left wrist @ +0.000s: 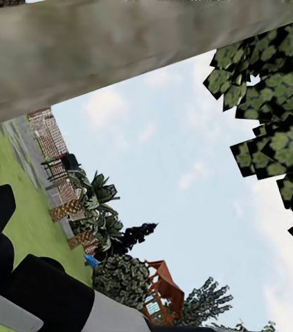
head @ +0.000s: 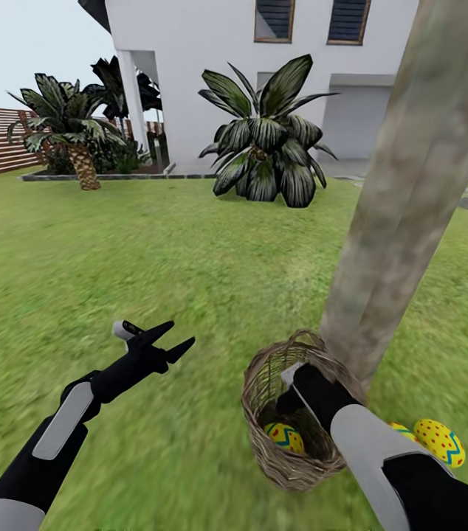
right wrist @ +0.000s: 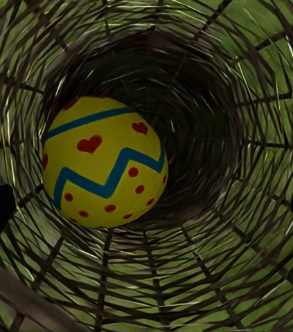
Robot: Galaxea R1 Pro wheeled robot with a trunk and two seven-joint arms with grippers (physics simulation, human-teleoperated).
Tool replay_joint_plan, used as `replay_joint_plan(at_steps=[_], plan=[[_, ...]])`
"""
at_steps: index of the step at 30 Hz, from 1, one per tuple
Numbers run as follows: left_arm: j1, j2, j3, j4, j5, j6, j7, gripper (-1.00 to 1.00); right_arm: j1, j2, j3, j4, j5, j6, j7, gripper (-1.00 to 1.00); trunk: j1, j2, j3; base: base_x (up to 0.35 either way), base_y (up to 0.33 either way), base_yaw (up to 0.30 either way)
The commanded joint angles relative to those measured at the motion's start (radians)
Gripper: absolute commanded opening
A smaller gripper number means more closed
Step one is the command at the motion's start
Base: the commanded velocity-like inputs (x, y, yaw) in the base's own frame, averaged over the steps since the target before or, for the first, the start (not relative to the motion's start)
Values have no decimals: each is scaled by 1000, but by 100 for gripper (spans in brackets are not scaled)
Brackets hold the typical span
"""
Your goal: Take the three Easter eggs out of the wicker basket on the lawn in the garden, then place them on the lawn next to a single tree (choose any tree) so that all three eggs are next to the same tree and none are left in the basket.
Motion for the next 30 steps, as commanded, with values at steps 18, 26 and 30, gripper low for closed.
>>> replay_joint_plan(at_steps=[18, 26, 30], plan=[[-1, 1, -2, 0, 4, 4, -1, 100, -39, 3, 4, 12, 10, 6, 17, 100, 8, -5, -71, 0, 0, 0], [-1, 1, -2, 0, 4, 4, -2, 100, -48, 1, 5, 8, 11, 5, 54, 100, 11, -7, -102, 0, 0, 0], [-1, 1, -2, 0, 4, 4, -2, 100, -48, 2, 5, 4, 10, 4, 62, 100, 13, -7, -117, 0, 0, 0]])
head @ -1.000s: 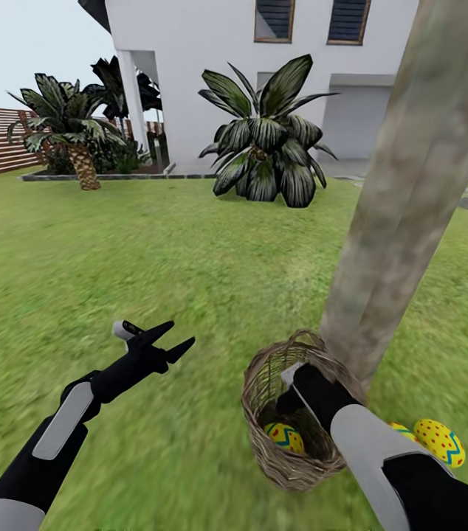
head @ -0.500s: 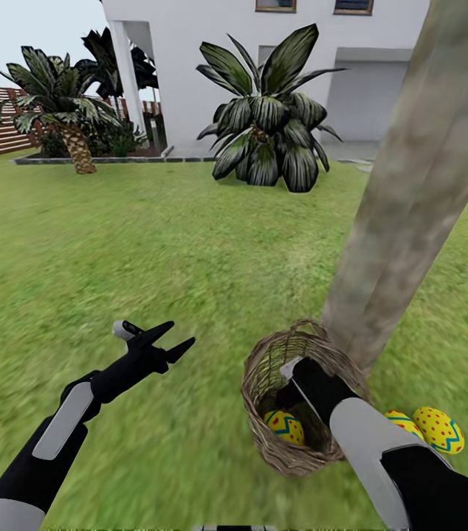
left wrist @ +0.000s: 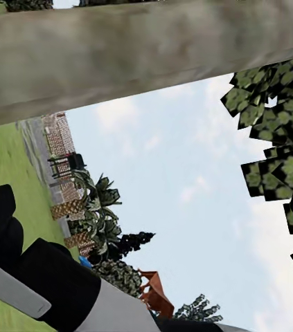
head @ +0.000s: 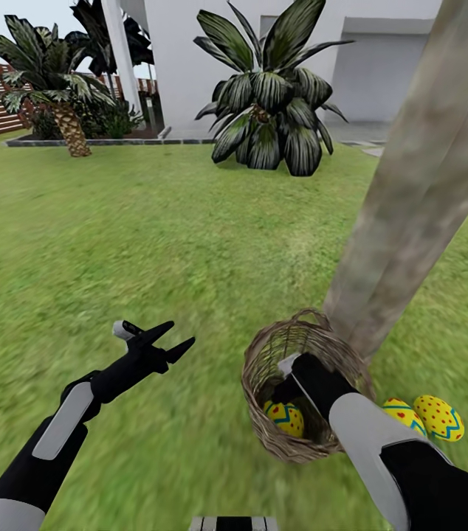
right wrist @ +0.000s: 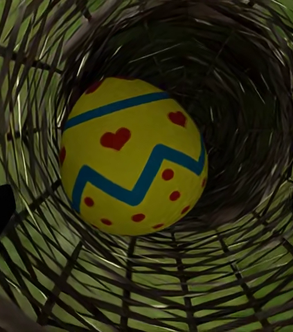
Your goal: Take the three Easter eggs out of the wicker basket on the lawn in the garden, then place them on the lawn next to a single tree (choose any tree) so that all three eggs are next to the same tree and none are left in the basket.
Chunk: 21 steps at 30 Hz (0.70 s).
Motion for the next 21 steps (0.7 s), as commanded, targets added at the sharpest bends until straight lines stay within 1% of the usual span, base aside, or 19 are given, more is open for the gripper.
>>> replay_joint_plan(at_steps=[1, 6, 11, 15, 21], plan=[[-1, 1, -2, 0, 4, 4, -1, 100, 0, 0, 3, -3, 11, 2, 9, 100, 0, -1, -5, 0, 0, 0], [-1, 1, -2, 0, 4, 4, -1, 100, 0, -1, 4, -6, 14, -4, 10, 100, 2, -2, -24, 0, 0, 0], [-1, 1, -2, 0, 4, 4, -1, 100, 0, -4, 4, -33, 32, -7, 6, 100, 5, -3, -43, 0, 0, 0], [-1, 1, -2, 0, 4, 4, -1, 100, 0, -3, 4, -55, 36, -24, 3, 100, 6, -4, -59, 0, 0, 0], [-1, 1, -2, 0, 4, 4, -1, 100, 0, -2, 4, -58, 38, -31, -1, 100, 9, -5, -82, 0, 0, 0]])
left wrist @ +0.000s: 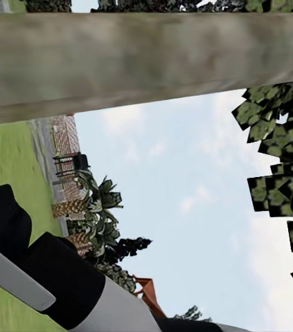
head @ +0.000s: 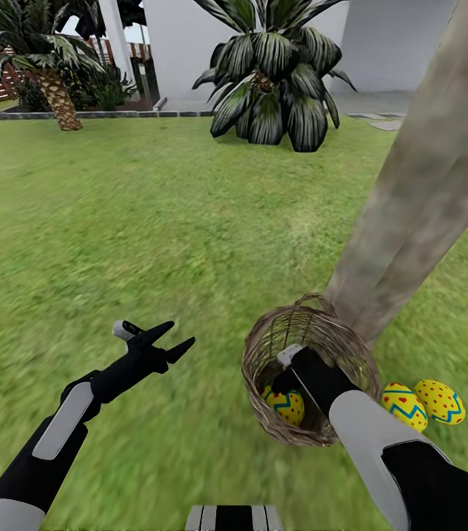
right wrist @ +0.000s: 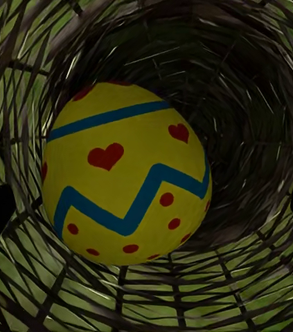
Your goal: Take the three Easter eggs out of the wicker basket on the lawn in the garden, then place them on the lawn next to a single tree (choose any tree) so that all three eggs are next to the same tree and none are left in the basket.
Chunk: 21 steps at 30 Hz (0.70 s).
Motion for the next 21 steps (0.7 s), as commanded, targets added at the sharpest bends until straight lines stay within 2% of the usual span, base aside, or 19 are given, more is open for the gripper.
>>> replay_joint_plan(at_steps=[1, 10, 16, 21], plan=[[-1, 1, -2, 0, 4, 4, -1, 100, 0, 0, 3, -2, 11, 3, 8, 100, 0, -1, -5, 0, 0, 0], [-1, 1, -2, 0, 4, 4, -1, 100, 0, 0, 3, -4, 11, -2, 6, 100, 4, -3, -40, 0, 0, 0], [-1, 1, -2, 0, 4, 4, -1, 100, 0, -2, 3, -5, 12, -45, 2, 100, 7, -4, -63, 0, 0, 0], [-1, 1, -2, 0, 4, 4, -1, 100, 0, -2, 3, -6, 12, -48, -55, 100, 9, -5, -82, 0, 0, 0]])
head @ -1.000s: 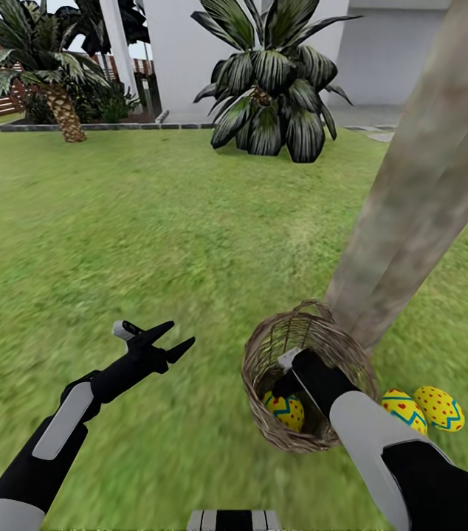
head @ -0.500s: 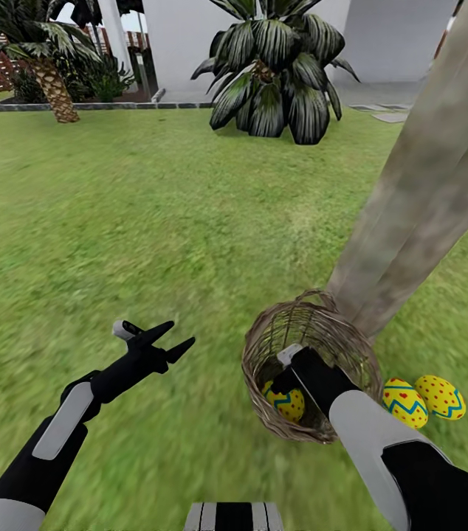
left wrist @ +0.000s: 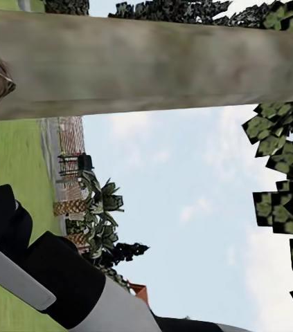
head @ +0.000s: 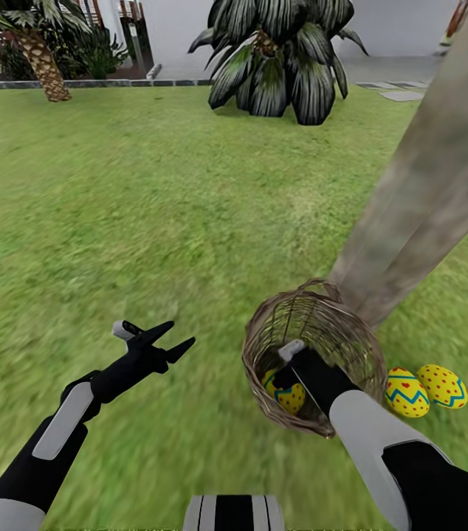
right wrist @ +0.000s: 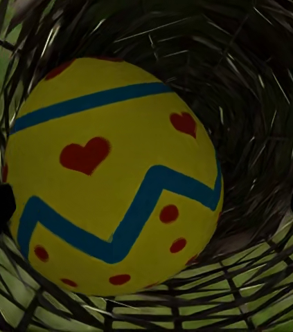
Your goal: Take the three Easter eggs out of the wicker basket on the lawn in the garden, then place them on the lawn next to a single tree (choose any tree) so that all three eggs are next to the same tree and none are left in the basket.
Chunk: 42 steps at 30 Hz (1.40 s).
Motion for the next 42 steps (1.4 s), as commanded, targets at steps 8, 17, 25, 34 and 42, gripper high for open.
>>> replay_joint_plan(at_steps=[8, 17, 25, 34, 42], plan=[[-1, 1, -2, 0, 4, 4, -1, 100, 0, -2, 3, -3, 11, 4, -6, 100, 3, -2, -32, 0, 0, 0], [-1, 1, -2, 0, 4, 4, -1, 100, 0, 1, 3, -2, 9, -4, 0, 100, 7, -4, -67, 0, 0, 0], [-1, 1, -2, 0, 4, 4, -1, 100, 0, 1, 2, -2, 6, -13, 6, 100, 11, -6, -97, 0, 0, 0], [-1, 0, -2, 49, 8, 4, -8, 100, 1, 2, 1, 1, 7, -8, 5, 100, 11, -6, -97, 0, 0, 0], [-1, -1, -2, 49, 10, 4, -9, 100, 1, 2, 1, 15, 8, -5, 4, -100, 12, -7, -105, 0, 0, 0]])
